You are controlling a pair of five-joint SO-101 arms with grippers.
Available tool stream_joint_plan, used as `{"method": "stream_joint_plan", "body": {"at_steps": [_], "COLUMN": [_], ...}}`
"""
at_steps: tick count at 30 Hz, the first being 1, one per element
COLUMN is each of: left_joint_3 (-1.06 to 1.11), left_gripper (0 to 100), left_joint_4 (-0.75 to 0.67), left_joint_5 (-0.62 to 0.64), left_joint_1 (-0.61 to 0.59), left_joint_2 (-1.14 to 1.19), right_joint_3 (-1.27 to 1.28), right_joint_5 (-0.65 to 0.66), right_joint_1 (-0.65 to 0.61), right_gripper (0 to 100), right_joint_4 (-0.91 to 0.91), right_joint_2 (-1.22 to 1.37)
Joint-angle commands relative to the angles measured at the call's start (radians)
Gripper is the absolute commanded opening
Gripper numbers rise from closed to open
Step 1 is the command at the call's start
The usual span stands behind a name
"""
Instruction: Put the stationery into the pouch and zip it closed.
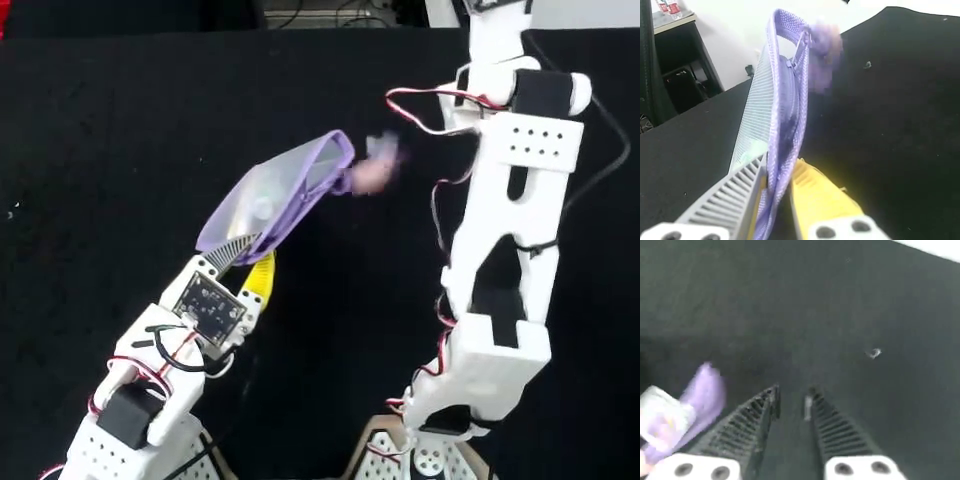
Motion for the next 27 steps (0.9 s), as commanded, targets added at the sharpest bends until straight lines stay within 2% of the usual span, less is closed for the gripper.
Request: {"method": "stream_joint_plan", "body": {"at_steps": [1, 4, 9, 13, 20, 27], "left_joint_3": [-0.005, -0.005, -0.005, -0.005, -0.004, 0.016], "left_gripper": [3, 3, 3, 3, 3, 3], "left_joint_4": [0.005, 0.005, 0.003, -0.021, -0.026, -0.034], "left_joint_5": [-0.002, 0.000, 0.002, 0.064, 0.083, 0.084], "left_joint_1": [-0.028, -0.028, -0.028, -0.036, -0.036, -0.028], "left_joint_2": [-0.002, -0.002, -0.002, -0.002, -0.002, -0.002], "right_joint_3": [-0.182, -0.157, 0.027, 0.203, 0.725, 1.190], "right_joint_5": [0.026, 0.028, 0.025, -0.043, -0.106, -0.158], "right_joint_1": [-0.058, -0.066, -0.110, -0.167, -0.264, -0.292], "right_gripper": [16.2, 16.8, 16.7, 16.7, 16.7, 16.7], "right_joint_4": [0.180, 0.186, 0.184, 0.144, -0.106, -0.351], "right_joint_2": [-0.058, -0.119, -0.278, -0.464, -0.814, -1.182]}}
